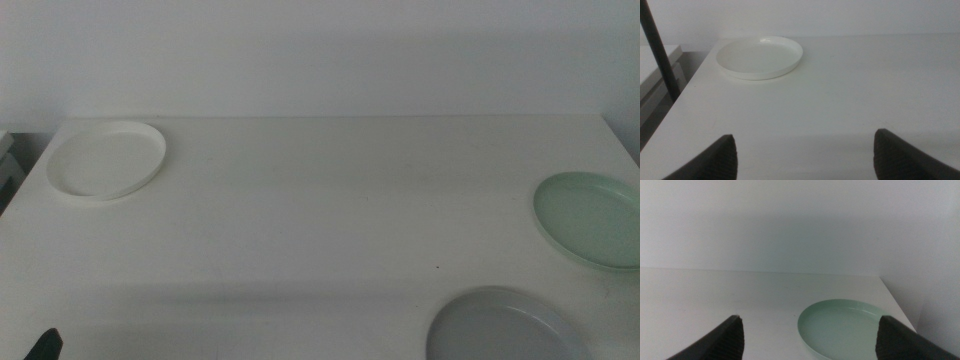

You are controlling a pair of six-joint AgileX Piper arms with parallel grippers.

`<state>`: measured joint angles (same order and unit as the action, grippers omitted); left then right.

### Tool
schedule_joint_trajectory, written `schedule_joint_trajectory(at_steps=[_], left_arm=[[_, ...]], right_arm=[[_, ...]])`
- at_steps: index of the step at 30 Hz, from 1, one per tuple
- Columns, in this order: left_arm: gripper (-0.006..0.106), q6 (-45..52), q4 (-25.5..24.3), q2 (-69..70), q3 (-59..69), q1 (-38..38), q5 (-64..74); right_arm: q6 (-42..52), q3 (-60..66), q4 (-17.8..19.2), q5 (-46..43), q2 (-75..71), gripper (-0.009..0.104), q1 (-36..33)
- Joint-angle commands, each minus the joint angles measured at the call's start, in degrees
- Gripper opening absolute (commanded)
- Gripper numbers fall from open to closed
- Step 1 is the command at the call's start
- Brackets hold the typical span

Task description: Stack the three bowls on top of each other.

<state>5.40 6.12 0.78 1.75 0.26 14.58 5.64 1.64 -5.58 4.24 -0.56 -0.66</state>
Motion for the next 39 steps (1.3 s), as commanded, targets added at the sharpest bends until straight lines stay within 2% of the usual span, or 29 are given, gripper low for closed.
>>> schedule_joint_trajectory(at_steps=[1,7,14,18,20,25,28,32,39], left_arm=[[0.09,-0.74,0.7,0.82,0.29,0.21,-4.65],[0.09,-0.74,0.7,0.82,0.29,0.21,-4.65],[0.09,-0.74,0.7,0.82,0.29,0.21,-4.65],[0.09,-0.74,0.7,0.82,0.29,0.21,-4.65],[0.09,-0.74,0.7,0.82,0.29,0.21,-4.65],[0.09,-0.74,0.7,0.82,0.29,0.21,-4.65],[0.09,-0.74,0.7,0.82,0.29,0.21,-4.65],[0.09,-0.74,0.7,0.82,0.29,0.21,-4.65],[0.09,-0.74,0.7,0.82,0.29,0.21,-4.65]], right_arm=[[0.12,-1.21,0.31,-4.24,-1.3,0.096,0.34],[0.12,-11.86,0.25,3.08,7.7,0.096,0.34],[0.12,-26.48,0.84,7.29,22.55,0.096,0.34],[0.07,-35.43,0.1,14.52,30.68,0.096,0.29],[-0.91,-39.81,-1.19,20.57,34.53,0.096,0.29],[-1.84,-50.27,-3.86,43.65,45.15,0.096,0.29],[-1.98,-54.35,-5.0,51.71,50.94,0.096,0.29],[-2.41,-54.84,-5.03,53.89,56.95,0.096,0.29],[-2.52,-54.61,-2.68,54.15,66.07,0.096,0.29]])
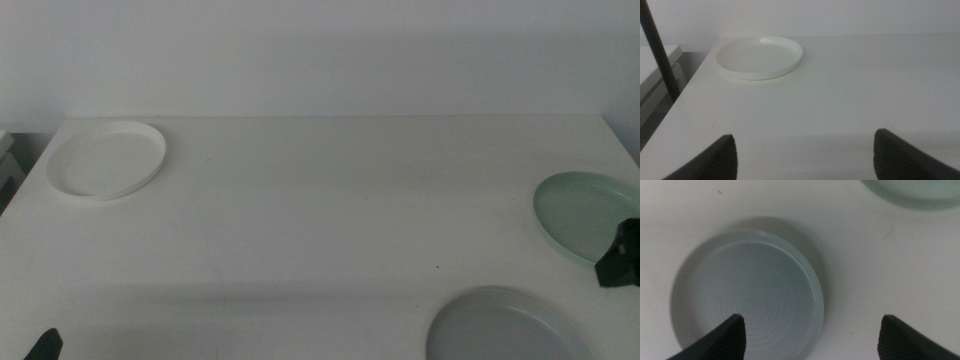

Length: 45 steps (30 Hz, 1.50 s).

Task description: Stack the three bowls on top of each other.

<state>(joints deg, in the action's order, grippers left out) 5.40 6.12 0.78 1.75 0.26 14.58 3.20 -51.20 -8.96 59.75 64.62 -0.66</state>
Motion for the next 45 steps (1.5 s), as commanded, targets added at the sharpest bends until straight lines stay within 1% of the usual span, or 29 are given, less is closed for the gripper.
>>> schedule_joint_trajectory(at_steps=[1,4,10,15,20,24,31,37,39,40,42,43,45], left_arm=[[0.09,-0.74,0.7,0.82,0.29,0.21,-4.65],[0.09,-0.74,0.7,0.82,0.29,0.21,-4.65],[0.09,-0.74,0.7,0.82,0.29,0.21,-4.65],[0.09,-0.74,0.7,0.82,0.29,0.21,-4.65],[0.09,-0.74,0.7,0.82,0.29,0.21,-4.65],[0.09,-0.74,0.7,0.82,0.29,0.21,-4.65],[0.09,-0.74,0.7,0.82,0.29,0.21,-4.65],[0.09,-0.74,0.7,0.82,0.29,0.21,-4.65],[0.09,-0.74,0.7,0.82,0.29,0.21,-4.65],[0.09,-0.74,0.7,0.82,0.29,0.21,-4.65],[0.09,-0.74,0.7,0.82,0.29,0.21,-4.65],[0.09,-0.74,0.7,0.82,0.29,0.21,-4.65],[0.09,-0.74,0.7,0.82,0.29,0.21,-4.65]], right_arm=[[-0.08,-1.37,0.62,-1.36,2.15,0.096,0.29],[-0.33,1.37,-0.07,-3.36,4.89,0.096,0.29],[-0.41,8.85,-0.07,-9.94,8.81,0.096,0.29],[-0.41,11.45,-0.35,-14.54,11.51,0.094,0.29],[-0.41,13.3,-1.36,-17.79,14.21,0.088,-0.02],[-0.41,13.35,-1.36,-18.76,16.36,0.081,-2.17],[-0.41,13.35,-1.81,-19.87,20.88,0.062,-3.74],[-0.41,13.35,-1.81,-19.88,22.07,0.038,-3.74],[-0.41,13.35,-1.82,-19.17,22.07,0.023,-3.74],[-0.41,13.35,-1.67,-18.89,22.07,0.019,-3.74],[-0.41,13.35,-1.57,-18.18,22.07,0.002,-3.74],[-0.41,13.35,-1.62,-18.11,21.94,0.0,-3.74],[-0.46,13.24,-1.82,-17.74,21.32,0.0,-3.74]])
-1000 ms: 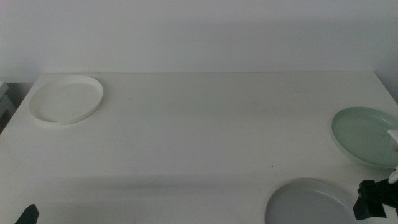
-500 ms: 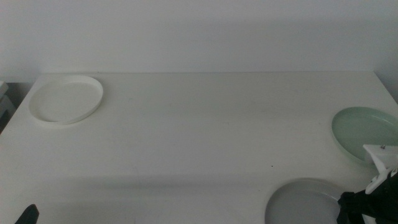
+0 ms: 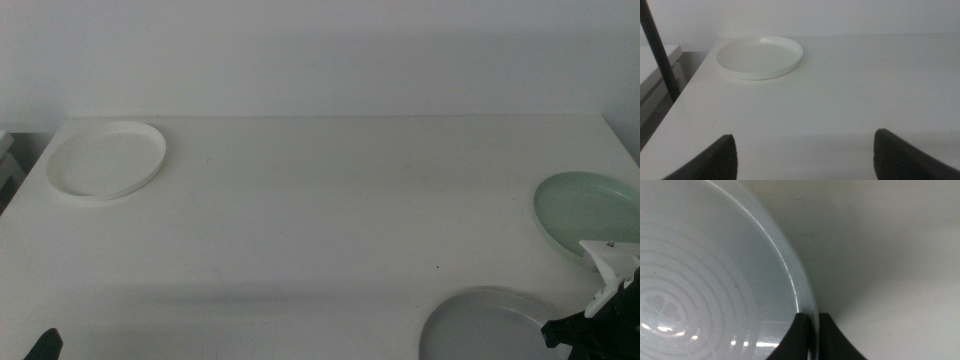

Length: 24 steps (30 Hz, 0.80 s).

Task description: Stack the three bowls on top of each other.

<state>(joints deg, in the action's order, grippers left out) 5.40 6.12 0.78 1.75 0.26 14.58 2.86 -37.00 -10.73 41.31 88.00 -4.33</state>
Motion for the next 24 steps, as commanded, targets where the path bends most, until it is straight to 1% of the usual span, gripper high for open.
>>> schedule_joint_trajectory(at_steps=[1,4,7,13,20,24], left_arm=[[0.09,-0.74,0.7,0.82,0.29,0.21,-4.65],[0.09,-0.74,0.7,0.82,0.29,0.21,-4.65],[0.09,-0.74,0.7,0.82,0.29,0.21,-4.65],[0.09,-0.74,0.7,0.82,0.29,0.21,-4.65],[0.09,-0.74,0.7,0.82,0.29,0.21,-4.65],[0.09,-0.74,0.7,0.82,0.29,0.21,-4.65]], right_arm=[[-0.13,-1.14,-0.04,1.28,-2.53,0.0,-0.07],[-0.77,-3.63,-0.04,4.26,-4.83,0.0,-0.83],[-2.86,-7.56,-1.17,7.02,-7.11,0.0,-2.52],[-5.45,-15.78,-3.07,7.07,-6.5,0.0,-7.38],[-5.39,-27.43,-7.51,6.35,2.91,0.0,-11.63],[-4.85,-35.89,-10.41,6.44,10.36,0.0,-12.21]])
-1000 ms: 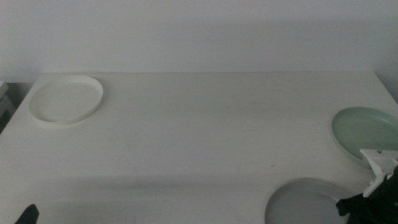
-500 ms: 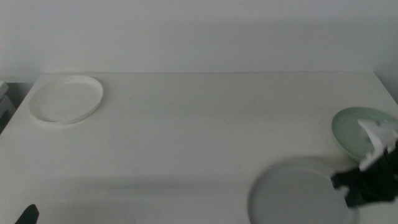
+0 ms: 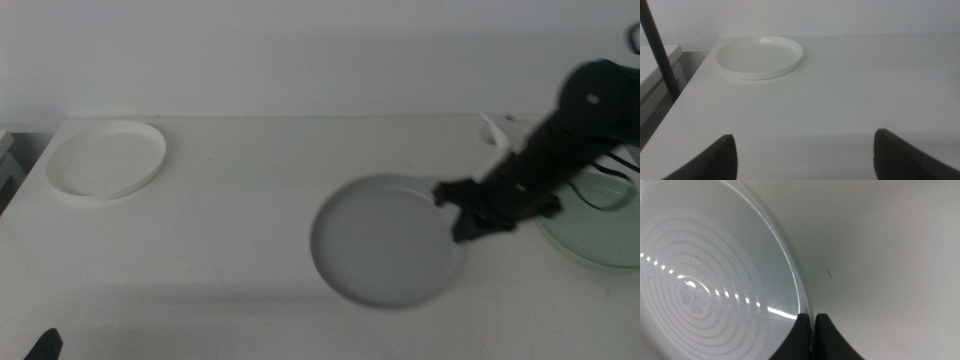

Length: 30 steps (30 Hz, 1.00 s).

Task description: Stack the three bowls on top of each other.

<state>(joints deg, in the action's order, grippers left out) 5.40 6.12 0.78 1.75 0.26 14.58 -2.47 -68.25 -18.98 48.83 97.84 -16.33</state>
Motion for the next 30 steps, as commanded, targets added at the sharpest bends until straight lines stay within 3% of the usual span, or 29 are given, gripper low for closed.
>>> schedule_joint_trajectory(at_steps=[1,9,24,30], left_arm=[[0.09,-0.74,0.7,0.82,0.29,0.21,-4.65],[0.09,-0.74,0.7,0.82,0.29,0.21,-4.65],[0.09,-0.74,0.7,0.82,0.29,0.21,-4.65],[0.09,-0.74,0.7,0.82,0.29,0.21,-4.65]], right_arm=[[0.69,-6.94,-2.81,-0.91,2.1,0.0,-0.21],[1.22,-18.59,-4.37,2.07,14.51,0.0,-1.34],[3.43,-19.33,-6.26,-1.52,18.76,0.001,-1.75],[4.41,-19.33,-6.15,-2.49,18.93,0.019,-1.75]])
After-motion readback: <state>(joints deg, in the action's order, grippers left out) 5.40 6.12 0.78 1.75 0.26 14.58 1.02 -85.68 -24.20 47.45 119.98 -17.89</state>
